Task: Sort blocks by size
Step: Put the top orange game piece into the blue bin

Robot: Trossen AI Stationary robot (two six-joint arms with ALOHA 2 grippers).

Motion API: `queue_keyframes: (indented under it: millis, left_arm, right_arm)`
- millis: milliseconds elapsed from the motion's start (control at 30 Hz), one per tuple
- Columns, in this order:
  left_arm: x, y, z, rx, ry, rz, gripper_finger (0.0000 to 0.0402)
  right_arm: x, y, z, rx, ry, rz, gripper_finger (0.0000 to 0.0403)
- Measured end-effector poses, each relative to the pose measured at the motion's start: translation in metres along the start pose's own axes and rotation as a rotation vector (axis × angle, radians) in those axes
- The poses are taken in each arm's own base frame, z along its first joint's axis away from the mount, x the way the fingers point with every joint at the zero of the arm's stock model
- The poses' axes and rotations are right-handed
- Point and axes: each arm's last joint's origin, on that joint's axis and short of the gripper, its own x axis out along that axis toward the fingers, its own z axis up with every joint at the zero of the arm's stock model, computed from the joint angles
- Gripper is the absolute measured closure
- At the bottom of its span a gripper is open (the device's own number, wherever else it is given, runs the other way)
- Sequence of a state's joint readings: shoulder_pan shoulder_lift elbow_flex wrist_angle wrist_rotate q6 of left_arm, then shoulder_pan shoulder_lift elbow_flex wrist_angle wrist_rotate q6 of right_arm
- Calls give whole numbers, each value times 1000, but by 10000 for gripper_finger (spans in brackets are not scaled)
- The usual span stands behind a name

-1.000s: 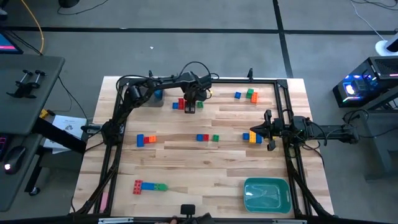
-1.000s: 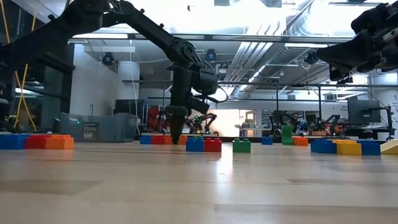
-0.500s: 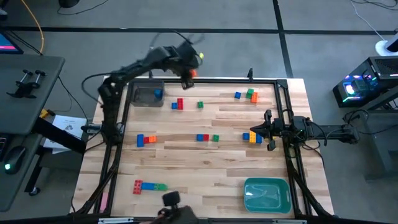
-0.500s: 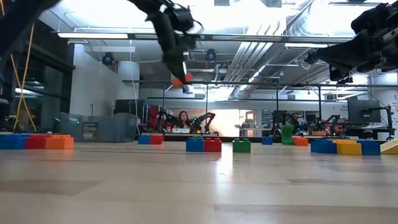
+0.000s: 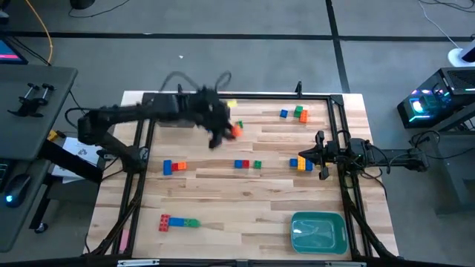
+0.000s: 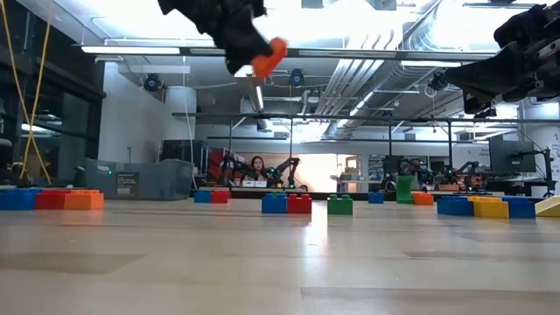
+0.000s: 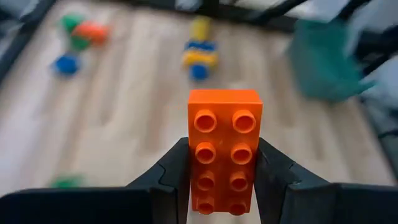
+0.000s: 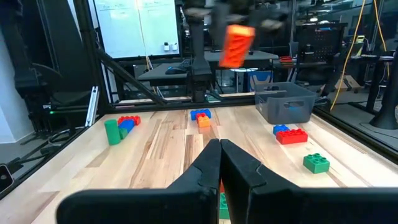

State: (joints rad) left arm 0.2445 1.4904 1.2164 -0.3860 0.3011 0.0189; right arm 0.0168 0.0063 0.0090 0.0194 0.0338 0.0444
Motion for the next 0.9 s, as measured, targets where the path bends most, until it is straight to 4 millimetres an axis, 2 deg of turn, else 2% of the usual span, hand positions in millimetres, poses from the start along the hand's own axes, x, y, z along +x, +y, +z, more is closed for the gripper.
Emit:
queue_keyframes:
  millis: [167, 300, 533, 633, 767, 900]
  left_arm:
    - [55, -47, -21, -11, -201, -42, 303]
    - [96, -69, -30, -31, -250, -80, 303]
    - [152, -106, -16, 43, -310, -207, 303]
    - [170, -130, -12, 135, -301, -321, 303]
    - [181, -166, -9, 250, -332, -415, 303]
    - [194, -195, -14, 288, -358, -471, 303]
  right_arm:
    - [0, 0, 0, 0, 1, 0, 400]
    - [0, 0, 0, 0, 1, 0, 400]
    - [0, 0, 0, 0, 0, 0, 400]
    - [0, 0, 0, 0, 0, 0, 400]
    - [0, 0, 0, 0, 0, 0, 400]
    - [0, 0, 0, 0, 1, 0, 400]
